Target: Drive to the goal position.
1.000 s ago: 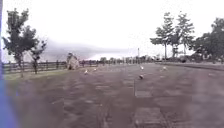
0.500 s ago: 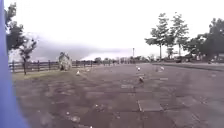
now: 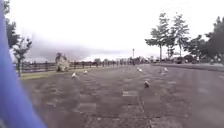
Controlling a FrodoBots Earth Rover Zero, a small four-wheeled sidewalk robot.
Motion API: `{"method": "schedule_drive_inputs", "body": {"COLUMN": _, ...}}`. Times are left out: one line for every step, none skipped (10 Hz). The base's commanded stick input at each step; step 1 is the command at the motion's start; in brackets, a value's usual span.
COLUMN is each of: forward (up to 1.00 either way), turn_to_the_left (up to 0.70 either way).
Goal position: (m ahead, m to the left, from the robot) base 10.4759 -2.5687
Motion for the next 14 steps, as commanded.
{"method": "schedule_drive_inputs", "body": {"forward": 1.00, "turn_to_the_left": 0.00}}
{"method": "schedule_drive_inputs", "body": {"forward": 1.00, "turn_to_the_left": 0.00}}
{"method": "schedule_drive_inputs", "body": {"forward": 1.00, "turn_to_the_left": 0.00}}
{"method": "schedule_drive_inputs", "body": {"forward": 1.00, "turn_to_the_left": 0.00}}
{"method": "schedule_drive_inputs", "body": {"forward": 1.00, "turn_to_the_left": 0.00}}
{"method": "schedule_drive_inputs", "body": {"forward": 1.00, "turn_to_the_left": 0.00}}
{"method": "schedule_drive_inputs", "body": {"forward": 1.00, "turn_to_the_left": 0.00}}
{"method": "schedule_drive_inputs", "body": {"forward": 1.00, "turn_to_the_left": 0.00}}
{"method": "schedule_drive_inputs", "body": {"forward": 1.00, "turn_to_the_left": 0.00}}
{"method": "schedule_drive_inputs", "body": {"forward": 1.00, "turn_to_the_left": 0.00}}
{"method": "schedule_drive_inputs", "body": {"forward": 1.00, "turn_to_the_left": 0.00}}
{"method": "schedule_drive_inputs", "body": {"forward": 1.00, "turn_to_the_left": 0.00}}
{"method": "schedule_drive_inputs", "body": {"forward": 1.00, "turn_to_the_left": 0.00}}
{"method": "schedule_drive_inputs", "body": {"forward": 1.00, "turn_to_the_left": 0.00}}
